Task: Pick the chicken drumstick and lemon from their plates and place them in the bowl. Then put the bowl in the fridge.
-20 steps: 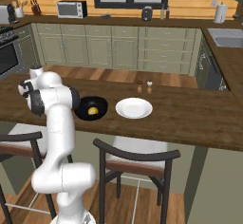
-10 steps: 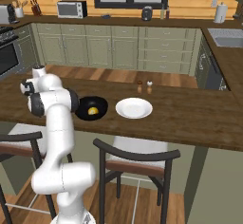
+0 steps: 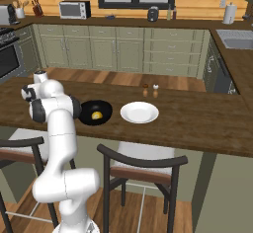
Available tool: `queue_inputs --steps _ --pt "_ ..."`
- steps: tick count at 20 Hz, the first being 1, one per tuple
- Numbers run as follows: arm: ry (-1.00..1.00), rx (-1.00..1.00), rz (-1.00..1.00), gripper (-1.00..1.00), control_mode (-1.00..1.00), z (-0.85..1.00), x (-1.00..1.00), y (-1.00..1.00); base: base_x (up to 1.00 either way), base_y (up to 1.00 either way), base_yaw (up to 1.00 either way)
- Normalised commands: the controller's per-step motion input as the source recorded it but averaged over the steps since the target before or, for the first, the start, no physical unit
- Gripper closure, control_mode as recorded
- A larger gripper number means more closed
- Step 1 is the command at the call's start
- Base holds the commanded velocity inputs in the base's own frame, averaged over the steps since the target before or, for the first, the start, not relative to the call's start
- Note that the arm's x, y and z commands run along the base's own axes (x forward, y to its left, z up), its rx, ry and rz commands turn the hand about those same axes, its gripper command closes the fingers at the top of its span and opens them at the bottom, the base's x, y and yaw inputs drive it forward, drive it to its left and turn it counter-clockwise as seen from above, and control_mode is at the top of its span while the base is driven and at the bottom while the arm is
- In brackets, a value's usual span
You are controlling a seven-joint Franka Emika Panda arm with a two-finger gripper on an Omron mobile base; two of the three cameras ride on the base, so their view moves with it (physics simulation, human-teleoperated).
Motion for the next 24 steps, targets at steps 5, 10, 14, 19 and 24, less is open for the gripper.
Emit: queue_inputs --steps 5,10,14,19,24 --pt "0.00 0.00 0.00 -1.00 -1.00 0.00 0.14 0.01 0.00 0.00 0.00" --pt "0.00 0.00 0.00 -1.00 -1.00 0.00 0.15 0.00 0.00 0.00 0.00" --pt "0.00 0.00 0.00 -1.00 -1.00 0.00 0.14 0.04 0.00 0.00 0.00" --pt "0.00 0.00 0.00 -1.00 -1.00 -0.05 0.05 0.08 0.00 0.00 0.00" --pt "0.00 0.00 0.00 1.00 -1.00 -0.31 0.00 0.03 0.00 0.00 0.00"
